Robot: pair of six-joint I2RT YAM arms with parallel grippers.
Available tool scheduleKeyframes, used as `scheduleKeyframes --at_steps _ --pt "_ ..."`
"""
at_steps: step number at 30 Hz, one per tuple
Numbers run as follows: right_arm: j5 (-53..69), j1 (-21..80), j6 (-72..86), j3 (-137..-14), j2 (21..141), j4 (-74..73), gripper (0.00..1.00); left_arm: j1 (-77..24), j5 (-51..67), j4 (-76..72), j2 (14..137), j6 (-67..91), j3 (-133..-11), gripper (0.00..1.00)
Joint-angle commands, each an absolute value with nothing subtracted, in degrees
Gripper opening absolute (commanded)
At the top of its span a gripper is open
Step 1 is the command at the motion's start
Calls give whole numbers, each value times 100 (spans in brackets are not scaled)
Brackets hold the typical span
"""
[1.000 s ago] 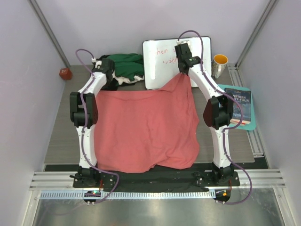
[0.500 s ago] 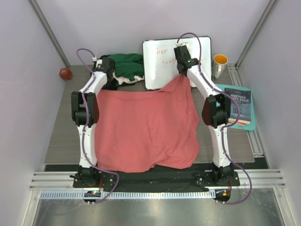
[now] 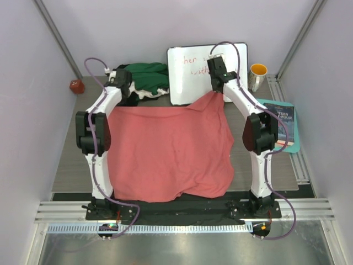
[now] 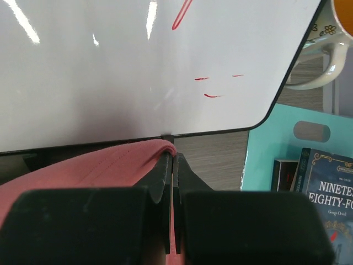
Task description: Fold and stack the t-shirts
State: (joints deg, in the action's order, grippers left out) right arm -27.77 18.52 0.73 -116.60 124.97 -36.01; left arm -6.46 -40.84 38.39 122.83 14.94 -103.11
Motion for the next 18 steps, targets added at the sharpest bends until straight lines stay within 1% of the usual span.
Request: scheduleKeyframes --at_steps 1,5,18 --pt "-2786 1916 35 -11172 11401 -3217 1 -615 -4122 3551 11383 1433 -9862 0" --pt "-2760 2021 97 -10908 11066 -3392 1 -668 -4087 3717 11145 1389 -9616 0" --pt "-2566 2443 404 -9976 10257 -4069 1 -879 -4307 4710 11329 1608 -9677 0"
